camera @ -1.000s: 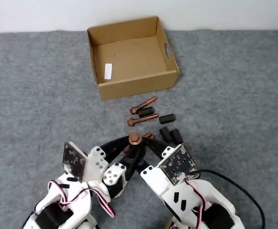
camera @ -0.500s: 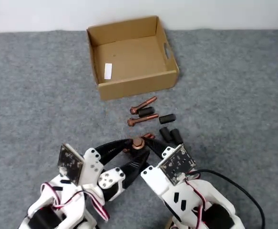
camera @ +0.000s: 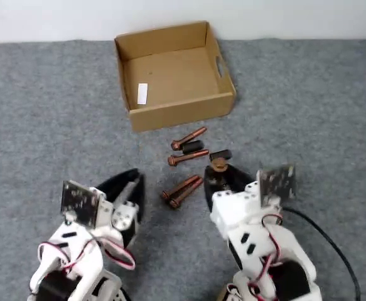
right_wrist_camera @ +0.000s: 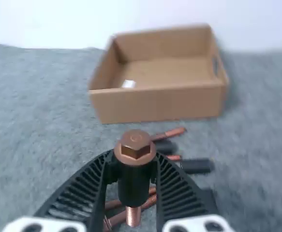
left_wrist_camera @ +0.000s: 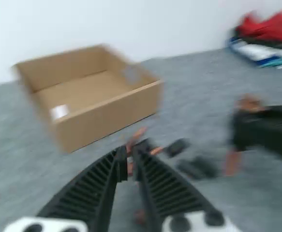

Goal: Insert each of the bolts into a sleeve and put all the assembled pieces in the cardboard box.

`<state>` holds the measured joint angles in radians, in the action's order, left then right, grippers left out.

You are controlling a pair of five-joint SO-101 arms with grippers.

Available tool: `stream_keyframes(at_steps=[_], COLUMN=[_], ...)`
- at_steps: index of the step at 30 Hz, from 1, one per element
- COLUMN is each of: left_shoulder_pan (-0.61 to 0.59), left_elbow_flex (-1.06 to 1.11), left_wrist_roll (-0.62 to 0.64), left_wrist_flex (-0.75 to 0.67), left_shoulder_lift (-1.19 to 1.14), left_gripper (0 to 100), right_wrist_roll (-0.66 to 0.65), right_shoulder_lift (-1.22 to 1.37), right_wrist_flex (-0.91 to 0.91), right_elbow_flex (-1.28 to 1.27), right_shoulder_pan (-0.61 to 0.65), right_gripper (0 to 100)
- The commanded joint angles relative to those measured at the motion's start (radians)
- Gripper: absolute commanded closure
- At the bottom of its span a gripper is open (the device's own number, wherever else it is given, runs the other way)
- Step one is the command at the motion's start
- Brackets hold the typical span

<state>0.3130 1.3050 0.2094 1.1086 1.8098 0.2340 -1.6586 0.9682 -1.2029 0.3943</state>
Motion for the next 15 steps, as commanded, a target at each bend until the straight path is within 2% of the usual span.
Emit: stream_keyframes(at_steps=[1,8,15], left_shoulder_pan=[-0.12,-0.209,-0.21], left_elbow_flex=[0.114,0.377,0.378], left_wrist_roll=[-0.044,-0.097,-0.094], left_wrist_flex=[-0.005,-0.109,-0.103], left_shoulder_lift=[0.006,0.006,0.0], left_gripper=[100,100,100], right_wrist_roll=[0.081,0.081,0.08], right_shoulder_lift=[0.193,0.671,1.133], right_wrist_flex=[-0.018,-0.104,-0.28], right_elbow_flex=[0.187,0.503,0.859], right_shoulder_pan=[-0.041,-0.044,-0.045], right_gripper=[99.1,99.1,99.1])
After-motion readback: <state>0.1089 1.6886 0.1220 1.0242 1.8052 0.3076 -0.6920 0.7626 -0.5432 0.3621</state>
